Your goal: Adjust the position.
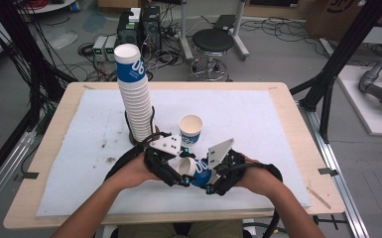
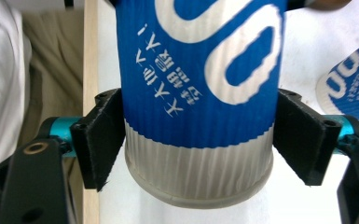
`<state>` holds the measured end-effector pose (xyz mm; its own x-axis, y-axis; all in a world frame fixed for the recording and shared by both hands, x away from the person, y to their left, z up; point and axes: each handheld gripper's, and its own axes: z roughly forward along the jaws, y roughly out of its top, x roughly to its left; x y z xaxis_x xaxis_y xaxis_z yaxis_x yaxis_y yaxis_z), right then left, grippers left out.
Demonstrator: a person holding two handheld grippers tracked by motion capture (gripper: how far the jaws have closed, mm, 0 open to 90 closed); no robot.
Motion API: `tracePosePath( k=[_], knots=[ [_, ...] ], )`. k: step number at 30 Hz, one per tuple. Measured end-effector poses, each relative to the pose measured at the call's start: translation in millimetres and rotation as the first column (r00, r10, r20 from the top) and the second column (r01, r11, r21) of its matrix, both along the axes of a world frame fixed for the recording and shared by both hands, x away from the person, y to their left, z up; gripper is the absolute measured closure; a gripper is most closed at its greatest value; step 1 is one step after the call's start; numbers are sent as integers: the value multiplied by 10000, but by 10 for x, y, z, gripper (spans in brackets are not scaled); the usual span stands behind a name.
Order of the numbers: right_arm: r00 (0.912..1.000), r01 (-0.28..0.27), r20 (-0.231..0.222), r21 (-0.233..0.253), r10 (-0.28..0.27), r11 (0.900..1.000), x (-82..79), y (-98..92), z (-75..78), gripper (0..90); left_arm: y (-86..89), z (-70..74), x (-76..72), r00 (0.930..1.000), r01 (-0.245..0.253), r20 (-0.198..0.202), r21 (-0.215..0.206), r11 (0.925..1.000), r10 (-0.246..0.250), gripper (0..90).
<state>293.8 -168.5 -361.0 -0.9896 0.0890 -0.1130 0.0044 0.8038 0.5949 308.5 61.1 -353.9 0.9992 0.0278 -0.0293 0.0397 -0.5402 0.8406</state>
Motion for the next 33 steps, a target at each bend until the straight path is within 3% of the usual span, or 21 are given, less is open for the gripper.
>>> tracePosePath(
  k=[5, 7, 10, 14, 18, 22, 28, 33],
  knots=[
    [9998, 192, -80, 1206, -184, 9925, -11, -102, 20, 206, 65, -42, 12, 9996, -206, -200, -480, 9986, 197, 304],
    [9999, 139, 16, 1748, -144, 9845, -20, -141, 33, 206, 91, -52, 19, 9993, -244, -285, -659, 9975, 226, 304],
    [9997, 209, 76, 2606, -237, 9652, -31, -200, 60, 206, 124, -71, 26, 9991, -183, -407, -976, 9951, 144, 303],
    [9989, 459, -44, 3457, -473, 9372, -35, -284, 92, 206, 159, -104, 21, 9994, -219, -280, -1327, 9909, 184, 303],
    [9978, 661, -199, 4191, -636, 9055, -40, -367, 86, 206, 221, -139, 25, 9983, -574, -230, -1932, 9795, 540, 302],
    [9927, 1170, -292, 4633, -1168, 8784, -58, -440, 67, 206, 285, -173, 46, 9958, -895, -436, -2636, 9605, 808, 302],
    [9821, 1781, -408, 5209, -1840, 8348, -66, -533, 25, 206, 338, -236, 54, 9934, -1134, -512, -3028, 9463, 1027, 302],
    [9763, 2026, -510, 5556, -2101, 8064, -70, -578, -22, 206, 356, -296, 56, 9929, -1151, -667, -3328, 9359, 983, 302]
  ],
)
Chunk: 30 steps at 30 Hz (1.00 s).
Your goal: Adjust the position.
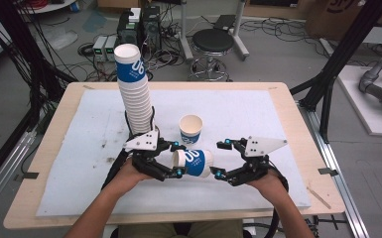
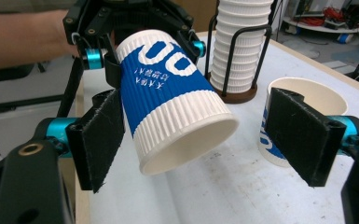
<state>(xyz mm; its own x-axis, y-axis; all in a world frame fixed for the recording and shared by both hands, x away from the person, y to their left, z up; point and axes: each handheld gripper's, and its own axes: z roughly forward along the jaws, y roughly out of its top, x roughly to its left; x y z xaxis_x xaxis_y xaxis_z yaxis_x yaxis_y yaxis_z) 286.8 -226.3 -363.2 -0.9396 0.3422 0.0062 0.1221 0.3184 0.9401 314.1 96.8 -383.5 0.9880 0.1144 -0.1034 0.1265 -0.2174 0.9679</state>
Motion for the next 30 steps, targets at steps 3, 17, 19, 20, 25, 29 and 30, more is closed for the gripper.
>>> tracePosePath(
  k=[3, 17, 19, 20, 25, 29, 30],
  knots=[
    [10000, 63, -39, 32, -63, 10000, -3, -17, -36, 206, 5, -35, -7, 10000, -35, -65, -207, 9998, 33, 302],
    [9987, 4, -510, 543, 24, 9985, -11, -68, -202, 205, 17, -67, 4, 9992, 226, -307, -1090, 9938, -261, 303],
    [9980, -79, -626, 653, 120, 9978, -2, -66, -229, 205, 13, -68, 2, 9991, 236, -325, -1169, 9929, -276, 303],
    [9975, -104, -685, 711, 153, 9974, -2, -61, -240, 205, 12, -69, 1, 9991, 240, -331, -1218, 9923, -282, 303],
    [9965, -287, -766, 795, 348, 9964, -9, -27, -262, 205, 17, -61, -2, 9984, 389, -350, -1403, 9893, -443, 304],
    [9935, -464, -991, 1023, 566, 9937, -3, 12, -285, 188, 15, -45, -20, 9975, 575, -322, -1552, 9862, -632, 304],
    [9927, -532, -1023, 1056, 640, 9930, -4, 30, -289, 188, 16, -43, -19, 9973, 608, -321, -1558, 9859, -666, 305]
  ],
)
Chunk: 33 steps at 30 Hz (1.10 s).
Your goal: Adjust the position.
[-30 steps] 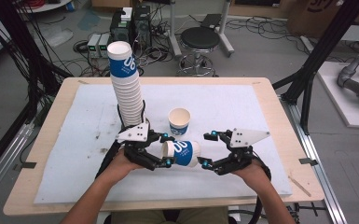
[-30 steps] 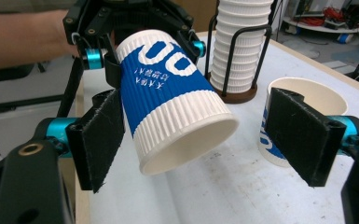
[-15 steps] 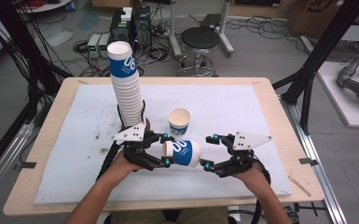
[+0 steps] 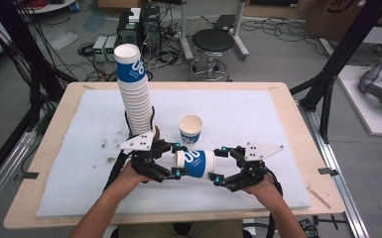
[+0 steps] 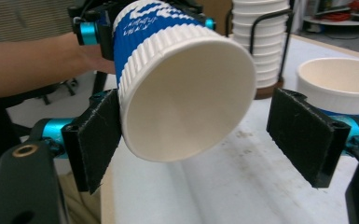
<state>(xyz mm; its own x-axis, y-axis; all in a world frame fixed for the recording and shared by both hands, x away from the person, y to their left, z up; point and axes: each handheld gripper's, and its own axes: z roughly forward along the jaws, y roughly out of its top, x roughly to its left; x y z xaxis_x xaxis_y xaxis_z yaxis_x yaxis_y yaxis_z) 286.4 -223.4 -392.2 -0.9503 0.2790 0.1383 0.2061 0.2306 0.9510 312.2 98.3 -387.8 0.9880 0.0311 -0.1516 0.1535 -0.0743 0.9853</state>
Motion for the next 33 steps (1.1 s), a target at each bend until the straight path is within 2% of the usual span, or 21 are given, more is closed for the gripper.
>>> tracePosePath(
  k=[4, 7, 12, 16, 21, 27, 30, 33],
  knots=[
    [9989, -420, -180, 107, 422, 9991, -1, 67, -9, 184, -11, 2, -11, 9994, 336, -11, -162, 9993, -336, 308],
    [9962, -772, -377, 215, 780, 9968, 4, 102, -27, 183, -22, -5, -16, 9989, 471, -2, -89, 9989, -471, 309],
    [9955, -912, -226, 196, 916, 9956, -3, 93, -24, 214, -11, -8, -12, 9984, 563, -49, -169, 9983, -564, 311],
    [9948, -1010, -96, 357, 1014, 9942, -4, 62, -1, 270, -2, -21, -12, 9979, 644, -19, -192, 9977, -645, 318],
    [9940, -1096, 53, 100, 1096, 9939, -6, 50, 13, 304, -4, -28, -19, 9979, 638, 132, 48, 9980, -638, 319],
    [9935, -1136, 95, -176, 1138, 9934, 1, 55, 12, 318, -17, -37, -35, 9987, 507, -8, 588, 9970, -507, 306],
    [9927, -1205, 9, -306, 1206, 9922, -2, 63, 14, 326, -34, -39, -48, 9995, 128, -283, 846, 9963, -104, 208],
    [9923, -1237, 13, -454, 1239, 9913, 0, 74, 12, 326, -42, -28, -58, 9997, 140, -191, 1266, 9919, -117, 180]
  ],
)
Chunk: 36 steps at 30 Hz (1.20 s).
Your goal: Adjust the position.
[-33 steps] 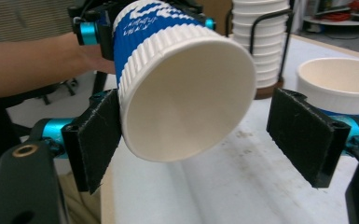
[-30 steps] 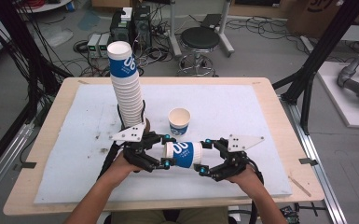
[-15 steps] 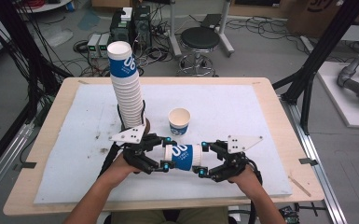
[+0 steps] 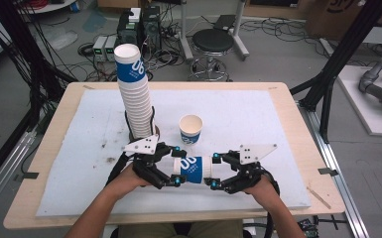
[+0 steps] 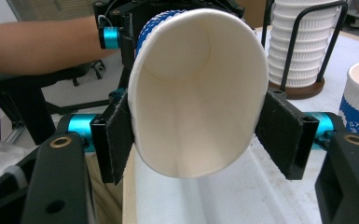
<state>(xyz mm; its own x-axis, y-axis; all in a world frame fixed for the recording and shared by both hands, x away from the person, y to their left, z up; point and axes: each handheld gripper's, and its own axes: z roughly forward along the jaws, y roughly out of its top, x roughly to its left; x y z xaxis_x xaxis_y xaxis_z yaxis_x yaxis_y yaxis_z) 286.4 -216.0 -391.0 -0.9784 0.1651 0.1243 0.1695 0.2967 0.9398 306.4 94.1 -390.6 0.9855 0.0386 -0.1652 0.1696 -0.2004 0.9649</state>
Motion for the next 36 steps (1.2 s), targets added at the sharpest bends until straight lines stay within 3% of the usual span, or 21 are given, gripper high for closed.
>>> tracePosePath(
  k=[5, 10, 16, 23, 26, 28, 34, 36],
  knots=[
    [10000, 8, -3, -263, -8, 9997, 6, 0, 6, 326, -9, 91, -28, 9997, -52, 234, 692, 9976, 36, 163],
    [9999, 47, 152, -934, -33, 9956, 25, 0, 68, 325, -47, 185, -59, 9975, 147, 656, 1618, 9867, -256, 163],
    [9991, 8, 425, -2052, 81, 9787, 41, 51, 194, 325, -104, 243, -51, 9947, 102, 976, 2333, 9723, -339, 163],
    [9954, -174, 807, -3768, 515, 9261, 75, 195, 382, 324, -230, 259, -46, 9909, -91, 1298, 3349, 9422, -366, 172],
    [9929, -231, 938, -4554, 738, 8900, 80, 275, 454, 324, -287, 246, -48, 9884, -103, 1449, 3661, 9305, -460, 210],
    [9917, -281, 962, -4879, 857, 8724, 82, 319, 487, 323, -317, 228, -49, 9878, -91, 1472, 3851, 9228, -517, 223],
    [9899, -446, 888, -5451, 1106, 8372, 81, 404, 526, 319, -358, 190, -48, 9885, -42, 1393, 4176, 9086, -594, 252],
    [9902, -509, 808, -5517, 1141, 8325, 84, 419, 525, 318, -366, 177, -43, 9892, -40, 1341, 4242, 9055, -585, 256]
  ],
)
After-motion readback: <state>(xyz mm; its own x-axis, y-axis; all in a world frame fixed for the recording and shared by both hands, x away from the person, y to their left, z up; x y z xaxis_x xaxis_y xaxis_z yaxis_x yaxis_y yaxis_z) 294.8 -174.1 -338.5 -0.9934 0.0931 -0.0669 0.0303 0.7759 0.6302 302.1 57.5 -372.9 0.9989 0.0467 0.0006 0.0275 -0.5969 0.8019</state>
